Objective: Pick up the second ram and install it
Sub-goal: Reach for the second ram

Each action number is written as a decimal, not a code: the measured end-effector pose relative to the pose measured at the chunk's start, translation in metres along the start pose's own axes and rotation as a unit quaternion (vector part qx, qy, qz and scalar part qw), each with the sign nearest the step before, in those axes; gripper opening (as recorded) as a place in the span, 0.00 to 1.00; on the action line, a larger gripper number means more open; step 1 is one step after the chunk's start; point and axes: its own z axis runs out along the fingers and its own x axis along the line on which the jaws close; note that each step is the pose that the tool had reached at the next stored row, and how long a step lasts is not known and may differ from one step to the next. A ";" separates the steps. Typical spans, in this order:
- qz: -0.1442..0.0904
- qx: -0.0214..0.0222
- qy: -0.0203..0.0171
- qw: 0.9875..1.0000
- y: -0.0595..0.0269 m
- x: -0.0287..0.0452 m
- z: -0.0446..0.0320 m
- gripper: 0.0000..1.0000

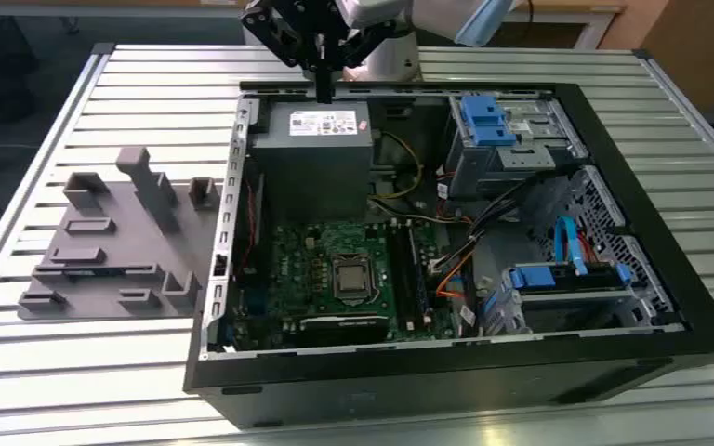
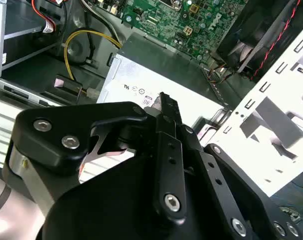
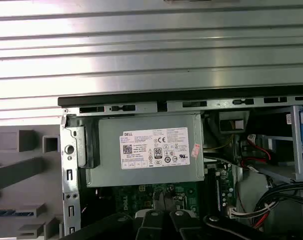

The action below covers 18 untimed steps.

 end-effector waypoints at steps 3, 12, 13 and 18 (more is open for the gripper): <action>0.000 0.000 0.000 1.000 0.0000 0.0000 0.0000 0.11; 0.000 0.000 0.000 1.000 -0.0002 0.0028 -0.0001 0.11; 0.000 0.000 0.000 1.000 -0.0003 0.0037 -0.0001 0.11; 0.000 0.000 0.000 1.000 -0.0005 0.0067 -0.0002 0.11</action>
